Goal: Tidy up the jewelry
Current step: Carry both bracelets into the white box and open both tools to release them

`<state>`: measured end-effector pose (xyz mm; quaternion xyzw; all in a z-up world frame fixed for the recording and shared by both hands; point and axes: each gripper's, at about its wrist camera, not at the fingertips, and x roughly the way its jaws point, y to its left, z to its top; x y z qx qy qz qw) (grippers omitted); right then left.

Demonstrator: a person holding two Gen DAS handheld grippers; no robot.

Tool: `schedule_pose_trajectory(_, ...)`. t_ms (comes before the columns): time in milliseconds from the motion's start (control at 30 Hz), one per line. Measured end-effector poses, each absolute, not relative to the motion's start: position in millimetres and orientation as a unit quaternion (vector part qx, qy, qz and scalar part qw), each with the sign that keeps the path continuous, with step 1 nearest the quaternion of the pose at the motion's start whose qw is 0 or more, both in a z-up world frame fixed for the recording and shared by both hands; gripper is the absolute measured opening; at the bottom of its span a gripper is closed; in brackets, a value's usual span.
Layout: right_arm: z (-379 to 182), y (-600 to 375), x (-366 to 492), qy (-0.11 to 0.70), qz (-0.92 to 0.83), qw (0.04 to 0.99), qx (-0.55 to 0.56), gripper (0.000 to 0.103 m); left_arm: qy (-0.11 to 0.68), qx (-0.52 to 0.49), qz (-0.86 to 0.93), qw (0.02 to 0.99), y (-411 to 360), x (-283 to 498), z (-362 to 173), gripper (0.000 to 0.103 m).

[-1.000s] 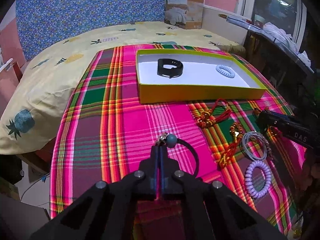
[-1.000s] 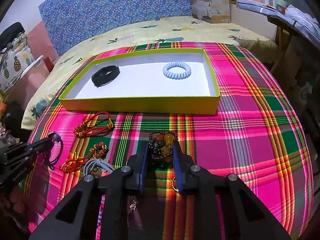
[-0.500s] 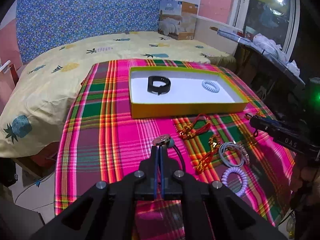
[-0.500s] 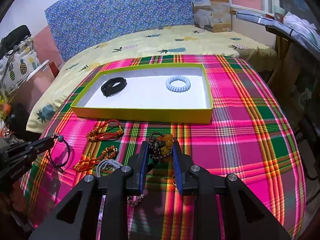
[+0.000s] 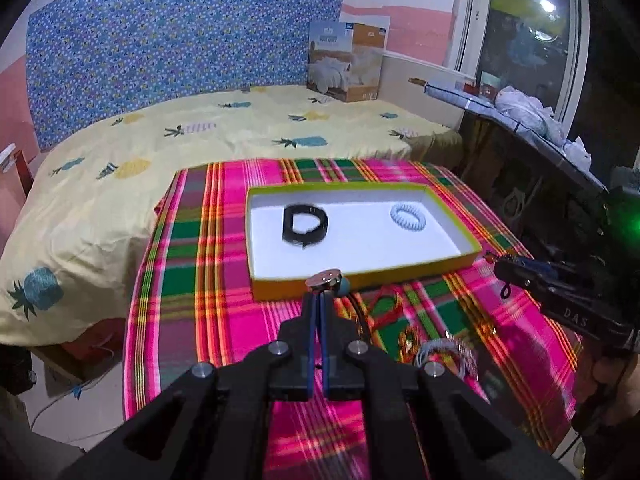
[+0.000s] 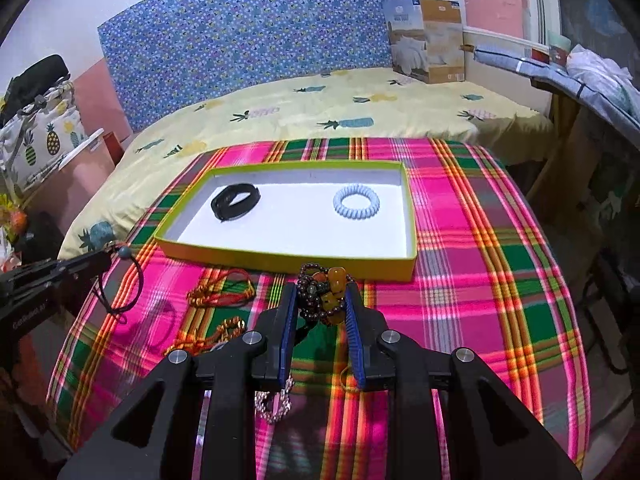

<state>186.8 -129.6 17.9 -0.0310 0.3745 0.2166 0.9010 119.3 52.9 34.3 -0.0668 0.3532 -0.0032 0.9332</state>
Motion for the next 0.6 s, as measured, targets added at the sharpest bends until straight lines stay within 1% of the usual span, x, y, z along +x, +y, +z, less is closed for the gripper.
schedule_pose_trajectory(367, 29.1, -124.8, 227.5, 0.367, 0.217, 0.904, -0.036, 0.024, 0.347, -0.064, -0.006, 0.936, 57.3, 168.8, 42.5, 0.002)
schedule_pose_trajectory(600, 20.8, -119.0, 259.0, 0.378, 0.212, 0.900, -0.043, 0.024, 0.364, -0.078, 0.009, 0.928, 69.8, 200.8, 27.7, 0.002)
